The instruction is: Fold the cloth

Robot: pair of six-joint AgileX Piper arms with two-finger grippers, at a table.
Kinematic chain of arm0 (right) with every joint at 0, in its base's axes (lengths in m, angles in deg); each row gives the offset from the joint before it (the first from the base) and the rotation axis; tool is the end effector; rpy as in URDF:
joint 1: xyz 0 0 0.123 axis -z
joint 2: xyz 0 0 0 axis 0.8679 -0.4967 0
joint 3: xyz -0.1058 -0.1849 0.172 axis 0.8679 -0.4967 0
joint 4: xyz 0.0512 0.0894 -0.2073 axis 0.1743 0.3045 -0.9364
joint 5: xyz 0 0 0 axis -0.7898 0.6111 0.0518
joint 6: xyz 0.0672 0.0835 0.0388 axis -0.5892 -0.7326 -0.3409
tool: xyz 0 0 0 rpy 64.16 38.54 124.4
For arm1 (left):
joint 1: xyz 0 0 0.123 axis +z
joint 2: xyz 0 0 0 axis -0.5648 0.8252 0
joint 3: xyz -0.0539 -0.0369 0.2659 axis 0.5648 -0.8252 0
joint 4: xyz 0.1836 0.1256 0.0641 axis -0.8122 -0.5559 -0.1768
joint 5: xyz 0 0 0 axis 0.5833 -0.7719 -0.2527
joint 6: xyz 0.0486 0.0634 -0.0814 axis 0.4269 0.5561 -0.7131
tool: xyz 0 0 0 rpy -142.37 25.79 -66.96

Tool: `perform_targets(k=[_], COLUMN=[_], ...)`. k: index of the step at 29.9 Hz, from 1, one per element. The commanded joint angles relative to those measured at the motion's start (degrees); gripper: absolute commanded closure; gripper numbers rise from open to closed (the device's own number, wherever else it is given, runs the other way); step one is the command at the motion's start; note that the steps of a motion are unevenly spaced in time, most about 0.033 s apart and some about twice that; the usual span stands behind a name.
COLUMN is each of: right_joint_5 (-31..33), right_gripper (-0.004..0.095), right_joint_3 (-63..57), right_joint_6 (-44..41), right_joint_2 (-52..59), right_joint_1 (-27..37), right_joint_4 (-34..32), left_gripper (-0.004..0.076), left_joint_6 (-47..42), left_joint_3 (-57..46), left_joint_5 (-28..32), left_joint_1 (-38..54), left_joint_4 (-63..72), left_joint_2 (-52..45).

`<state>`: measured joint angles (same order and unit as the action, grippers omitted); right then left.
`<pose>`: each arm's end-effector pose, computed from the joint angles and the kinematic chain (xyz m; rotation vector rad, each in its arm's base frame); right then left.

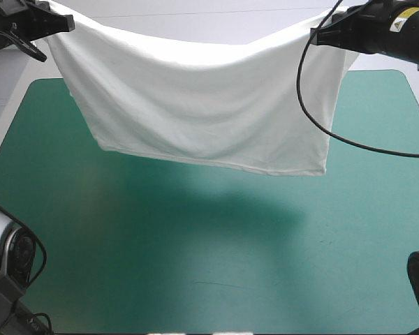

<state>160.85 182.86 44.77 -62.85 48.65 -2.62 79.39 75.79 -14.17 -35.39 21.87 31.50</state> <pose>0.2819 0.0689 0.5440 -0.2186 1.9244 0.2567 0.3054 -0.0186 0.5507 0.1693 1.8685 -0.0674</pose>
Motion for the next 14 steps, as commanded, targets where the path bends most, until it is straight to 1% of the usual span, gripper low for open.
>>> perform_targets(k=[1, 5, 10, 11, 14], right_joint_5=[-7.6, -13.6, -22.7, -24.1, -25.9], right_gripper=[0.0926, 0.0926, 0.0926, 0.0926, 0.0926], right_joint_3=[1.5, 1.5, 1.7, 1.7, 1.7], right_joint_6=[1.0, 1.8, 3.3, 3.3, 3.4], right_joint_2=[-0.6, -4.2, -7.9, -8.4, -9.1], right_joint_1=[0.2, 0.2, 0.3, 0.3, 1.2], right_joint_4=[0.7, 1.4, 1.0, 0.4, 0.2], left_gripper=[0.0732, 0.0732, 0.0732, 0.0732, 0.0732], left_joint_6=[-0.4, 1.1, 2.4, 2.4, 2.7], left_joint_3=[1.3, 1.3, 1.3, 1.3, 1.3], left_joint_5=[4.5, 8.0, 15.0, 17.0, 19.8], left_joint_1=[-0.3, -0.3, -0.3, -0.3, -0.3], left_joint_4=[-0.2, 0.7, 0.8, 0.8, 0.0], left_joint_2=[0.1, 3.3, 6.8, 6.9, 7.0])
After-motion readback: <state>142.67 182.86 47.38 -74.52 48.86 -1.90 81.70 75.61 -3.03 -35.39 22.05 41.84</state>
